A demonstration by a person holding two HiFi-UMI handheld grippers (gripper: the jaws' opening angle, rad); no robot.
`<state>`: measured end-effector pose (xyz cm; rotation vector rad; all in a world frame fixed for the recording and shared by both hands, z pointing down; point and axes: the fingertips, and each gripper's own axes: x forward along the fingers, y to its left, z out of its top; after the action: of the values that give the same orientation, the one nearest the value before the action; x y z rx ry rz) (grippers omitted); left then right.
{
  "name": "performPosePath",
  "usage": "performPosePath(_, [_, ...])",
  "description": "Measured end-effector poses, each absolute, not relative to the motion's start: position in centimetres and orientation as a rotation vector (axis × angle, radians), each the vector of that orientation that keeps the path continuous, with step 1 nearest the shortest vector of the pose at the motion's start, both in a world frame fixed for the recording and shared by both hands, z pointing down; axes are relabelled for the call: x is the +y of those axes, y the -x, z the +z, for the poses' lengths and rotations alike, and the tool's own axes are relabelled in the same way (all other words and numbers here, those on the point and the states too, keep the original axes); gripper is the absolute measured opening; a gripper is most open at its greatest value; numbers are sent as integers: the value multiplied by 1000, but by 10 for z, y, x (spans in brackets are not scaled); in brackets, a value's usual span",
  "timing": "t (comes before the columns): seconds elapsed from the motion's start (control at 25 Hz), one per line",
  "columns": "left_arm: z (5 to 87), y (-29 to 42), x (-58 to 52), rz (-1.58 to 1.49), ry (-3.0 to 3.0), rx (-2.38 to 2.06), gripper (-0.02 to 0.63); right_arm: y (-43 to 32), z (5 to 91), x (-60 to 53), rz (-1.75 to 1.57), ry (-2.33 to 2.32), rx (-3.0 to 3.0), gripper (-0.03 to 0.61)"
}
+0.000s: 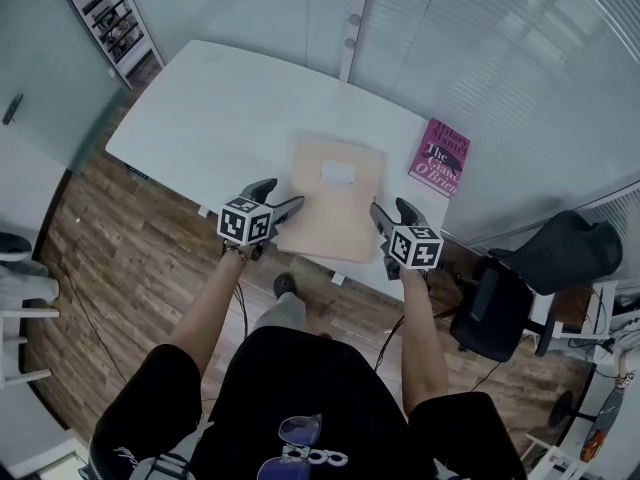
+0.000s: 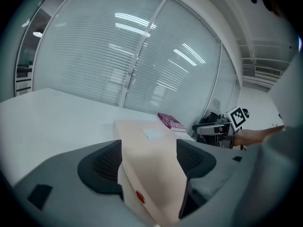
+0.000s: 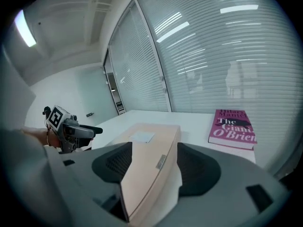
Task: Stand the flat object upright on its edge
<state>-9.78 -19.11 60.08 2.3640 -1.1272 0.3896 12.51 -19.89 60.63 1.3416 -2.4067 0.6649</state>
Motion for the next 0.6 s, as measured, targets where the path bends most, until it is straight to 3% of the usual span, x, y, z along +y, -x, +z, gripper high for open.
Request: performPosePath(0.6, [656, 93, -207, 386, -2187, -927, 347, -116, 663, -215, 1030, -1299, -2356, 291])
